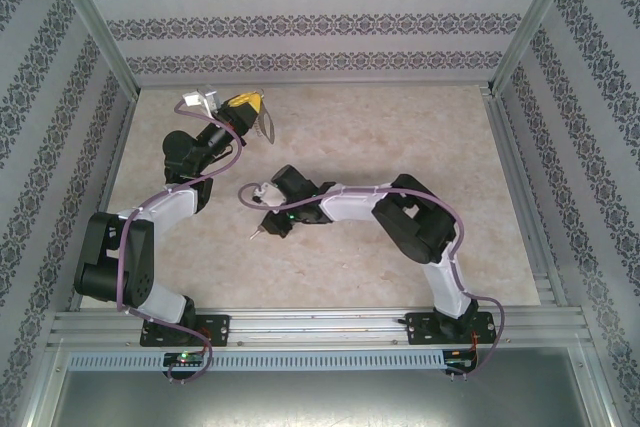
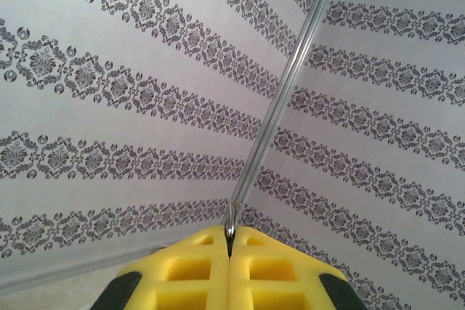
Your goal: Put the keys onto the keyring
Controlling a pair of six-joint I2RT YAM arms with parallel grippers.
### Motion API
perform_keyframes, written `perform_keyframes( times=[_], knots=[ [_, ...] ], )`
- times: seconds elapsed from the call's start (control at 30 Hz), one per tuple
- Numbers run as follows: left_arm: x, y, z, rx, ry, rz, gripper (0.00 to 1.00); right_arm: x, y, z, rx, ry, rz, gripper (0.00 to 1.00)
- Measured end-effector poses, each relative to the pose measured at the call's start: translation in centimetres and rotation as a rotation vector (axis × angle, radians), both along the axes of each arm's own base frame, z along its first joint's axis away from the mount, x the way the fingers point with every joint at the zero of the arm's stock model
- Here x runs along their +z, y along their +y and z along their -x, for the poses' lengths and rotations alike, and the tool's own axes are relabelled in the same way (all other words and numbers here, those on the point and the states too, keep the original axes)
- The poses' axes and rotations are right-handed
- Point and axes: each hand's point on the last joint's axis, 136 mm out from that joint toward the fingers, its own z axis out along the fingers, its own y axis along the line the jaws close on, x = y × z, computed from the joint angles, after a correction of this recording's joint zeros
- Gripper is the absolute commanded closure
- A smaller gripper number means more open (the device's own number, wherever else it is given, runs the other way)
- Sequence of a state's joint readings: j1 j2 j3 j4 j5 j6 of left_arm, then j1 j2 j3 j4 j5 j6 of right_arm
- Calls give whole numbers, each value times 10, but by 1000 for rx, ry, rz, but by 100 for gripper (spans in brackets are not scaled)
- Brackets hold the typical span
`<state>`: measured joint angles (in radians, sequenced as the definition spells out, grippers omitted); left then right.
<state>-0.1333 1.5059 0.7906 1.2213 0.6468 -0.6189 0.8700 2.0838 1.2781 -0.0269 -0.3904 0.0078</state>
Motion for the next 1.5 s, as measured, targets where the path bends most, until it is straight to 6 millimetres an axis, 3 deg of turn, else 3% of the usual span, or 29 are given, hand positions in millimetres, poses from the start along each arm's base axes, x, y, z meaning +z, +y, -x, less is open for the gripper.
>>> perform_keyframes(
  times=[0.6, 0.67, 0.7, 0.77, 0.87, 1.2, 1.5],
  knots=[
    [3, 1, 1, -14, 0, 21, 100, -2, -134, -25, -371, 71, 58, 90],
    [3, 1, 1, -16, 3, 25, 100, -3, -146, -27, -425, 92, 47, 85],
    [3, 1, 1, -16, 3, 25, 100, -3, -150, -28, -453, 106, 41, 78],
    [3, 1, 1, -17, 4, 28, 100, -2, -155, -28, -491, 133, 27, 63],
    [3, 1, 1, -18, 3, 28, 100, 5, -153, -25, -521, 166, -7, 55],
    [3, 0, 2, -26, 4, 28, 100, 33, -160, -20, -562, 149, -49, 58],
    [7, -1, 5, -37, -8, 33, 100, 17, -179, -7, -709, 218, 96, 64]
  ],
)
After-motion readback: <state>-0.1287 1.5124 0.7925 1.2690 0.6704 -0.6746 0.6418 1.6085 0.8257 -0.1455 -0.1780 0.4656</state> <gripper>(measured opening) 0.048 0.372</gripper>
